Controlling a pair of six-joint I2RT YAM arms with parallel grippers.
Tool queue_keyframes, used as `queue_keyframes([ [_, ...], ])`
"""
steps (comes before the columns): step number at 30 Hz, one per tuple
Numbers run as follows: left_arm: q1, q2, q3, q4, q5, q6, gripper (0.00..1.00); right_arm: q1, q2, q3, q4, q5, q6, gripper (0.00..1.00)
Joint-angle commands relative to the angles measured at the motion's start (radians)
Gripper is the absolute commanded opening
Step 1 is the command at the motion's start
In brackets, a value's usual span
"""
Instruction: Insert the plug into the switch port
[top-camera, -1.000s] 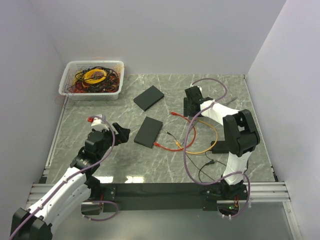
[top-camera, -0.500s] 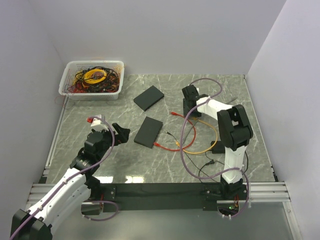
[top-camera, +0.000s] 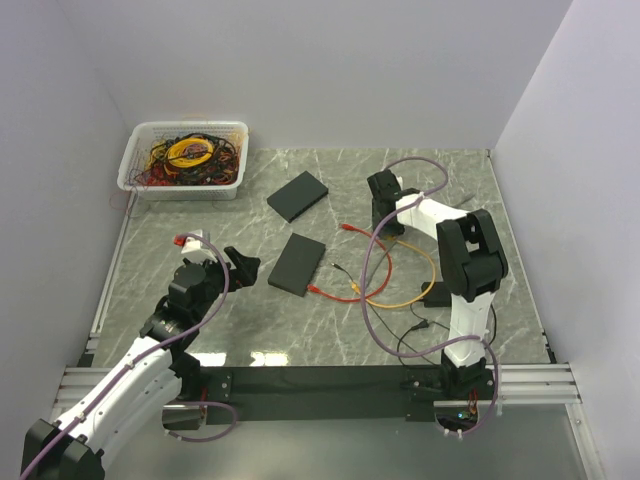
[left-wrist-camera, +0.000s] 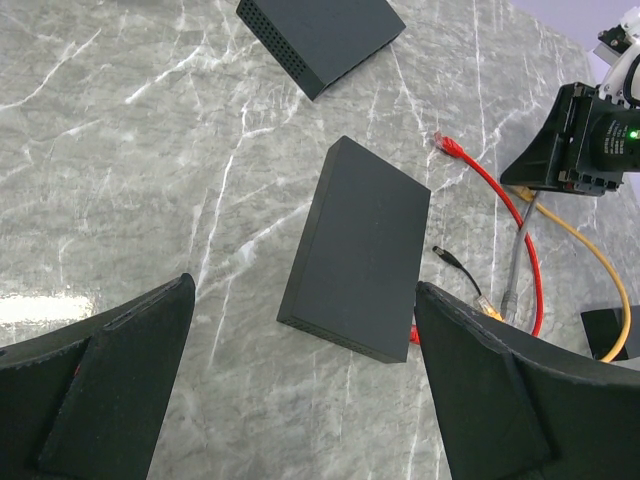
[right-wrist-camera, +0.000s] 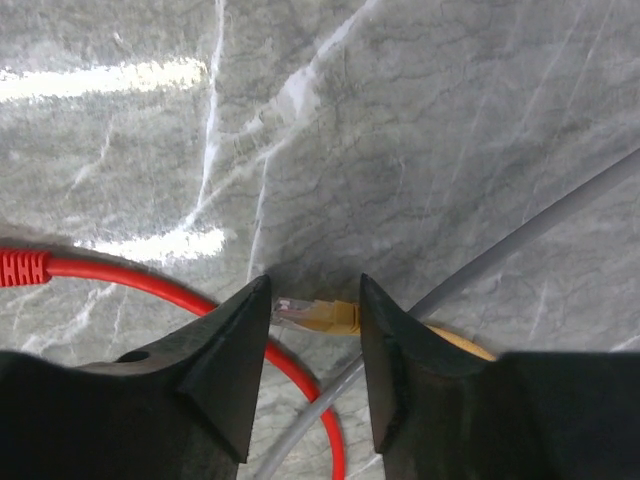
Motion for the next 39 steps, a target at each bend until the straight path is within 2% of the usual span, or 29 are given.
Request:
queue_keyframes([
  [1, -0.002, -0.016, -0.001, 0.028, 0.008, 0.014, 0.98, -0.006, -0.039, -0.018, -0.016, 0.007, 0.007, 0.43],
  [7, -0.001, -0.013, -0.001, 0.028, 0.006, 0.011, 0.98, -0.006, -0.036, -0.034, -0.01, 0.003, 0.007, 0.22],
  [8, -0.001, -0.012, -0.001, 0.028, 0.006, 0.012, 0.98, -0.006, -0.039, -0.041, -0.006, 0.006, 0.007, 0.14],
  [10, -0.002, -0.005, 0.0, 0.028, 0.005, 0.011, 0.98, -0.006, -0.054, -0.048, 0.007, 0.008, 0.007, 0.08],
  [16, -0.002, -0.001, 0.003, 0.026, -0.009, 0.008, 0.98, 0.003, -0.146, -0.059, 0.026, 0.011, 0.016, 0.0],
  [21, -0.002, -0.012, -0.001, 0.025, -0.012, 0.005, 0.98, 0.029, -0.229, -0.041, -0.009, -0.004, 0.018, 0.03],
  [22, -0.001, -0.016, -0.003, 0.025, -0.012, 0.006, 0.98, 0.053, -0.248, -0.048, -0.014, -0.015, 0.021, 0.15],
  [25, -0.002, -0.018, -0.004, 0.026, -0.01, 0.008, 0.98, 0.136, -0.335, -0.116, -0.003, -0.02, 0.028, 0.43],
  [26, -0.001, -0.016, -0.003, 0.026, -0.009, 0.008, 0.98, 0.162, -0.358, -0.163, -0.003, -0.023, 0.04, 0.45],
  [32, -0.004, -0.016, -0.004, 0.028, -0.014, 0.006, 0.98, 0.299, -0.498, -0.353, 0.03, -0.085, 0.119, 0.47],
  [39, -0.002, -0.045, -0.012, 0.026, -0.017, 0.005, 0.98, 0.386, -0.516, -0.404, 0.032, -0.073, 0.165, 0.43],
])
